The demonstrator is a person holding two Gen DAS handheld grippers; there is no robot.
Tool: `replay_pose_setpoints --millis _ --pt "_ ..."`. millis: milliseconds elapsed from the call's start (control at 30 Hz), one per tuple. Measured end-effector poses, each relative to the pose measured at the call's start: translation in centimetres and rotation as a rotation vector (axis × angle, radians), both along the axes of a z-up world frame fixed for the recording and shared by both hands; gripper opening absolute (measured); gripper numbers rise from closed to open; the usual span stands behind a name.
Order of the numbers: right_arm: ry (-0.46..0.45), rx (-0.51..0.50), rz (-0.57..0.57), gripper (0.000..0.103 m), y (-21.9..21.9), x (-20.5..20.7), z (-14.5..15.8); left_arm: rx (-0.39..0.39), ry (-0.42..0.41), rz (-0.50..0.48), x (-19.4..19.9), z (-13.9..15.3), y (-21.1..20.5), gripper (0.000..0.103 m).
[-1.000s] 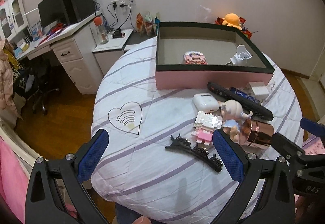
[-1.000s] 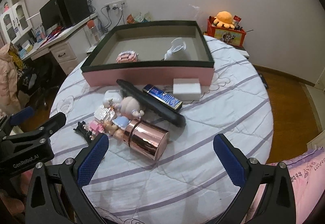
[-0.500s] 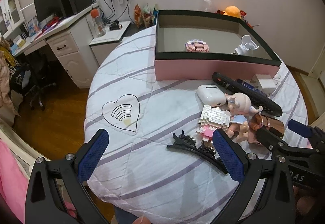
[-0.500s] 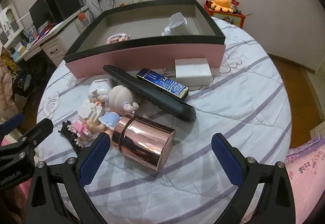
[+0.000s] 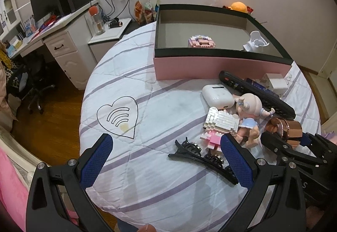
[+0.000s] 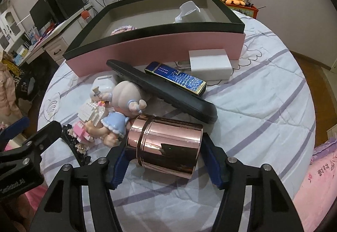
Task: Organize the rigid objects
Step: 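Carry the rose-gold cylinder into the box and release it with the right gripper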
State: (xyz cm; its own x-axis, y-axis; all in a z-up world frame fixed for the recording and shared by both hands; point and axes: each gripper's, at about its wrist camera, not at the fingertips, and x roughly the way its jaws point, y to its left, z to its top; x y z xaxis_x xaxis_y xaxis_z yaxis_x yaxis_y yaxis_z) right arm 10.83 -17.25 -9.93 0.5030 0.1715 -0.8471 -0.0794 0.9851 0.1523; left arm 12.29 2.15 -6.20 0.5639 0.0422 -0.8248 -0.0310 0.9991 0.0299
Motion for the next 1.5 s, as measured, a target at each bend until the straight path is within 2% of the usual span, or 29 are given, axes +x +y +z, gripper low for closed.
replay_pose_setpoints --millis 233,400,567,733,933,1100,1300,1433,1467,1500 --pt "-0.022 0.017 0.009 0.064 -0.9 -2.0 1.5 -0.007 -0.011 -0.004 -0.3 0.7 -0.5 0.103" --pt "-0.084 0.034 0.024 0.064 -1.2 -1.9 4.8 -0.010 -0.052 -0.002 0.6 2.7 -0.5 0.103" --pt "-0.170 0.011 0.049 0.064 -0.8 0.9 8.3 -0.020 -0.129 0.027 3.6 5.8 0.3 0.103" --pt "-0.216 -0.026 0.089 0.064 0.9 6.4 9.9 -0.019 -0.180 0.058 7.8 7.5 1.2 0.103" --pt "-0.189 -0.054 0.124 0.064 2.5 14.1 8.8 -0.019 -0.157 0.081 11.8 6.0 2.0 0.103" --pt "-0.111 -0.085 0.152 0.064 3.6 19.1 5.7 -0.016 -0.109 0.092 15.1 3.6 2.2 0.103" --pt "-0.034 -0.132 0.178 0.064 4.1 21.7 2.6 -0.009 -0.073 0.100 18.2 1.7 2.4 0.103" --pt "-0.015 -0.154 0.196 0.064 4.2 21.6 2.7 -0.013 -0.053 0.097 18.7 0.9 2.4 0.103" --pt "-0.016 -0.168 0.199 0.067 4.2 21.6 2.8 -0.013 -0.051 0.095 18.6 0.9 2.4 0.103" --pt "-0.021 -0.175 0.198 0.075 4.3 21.4 2.9 -0.013 -0.052 0.093 18.5 1.0 2.3 0.103"
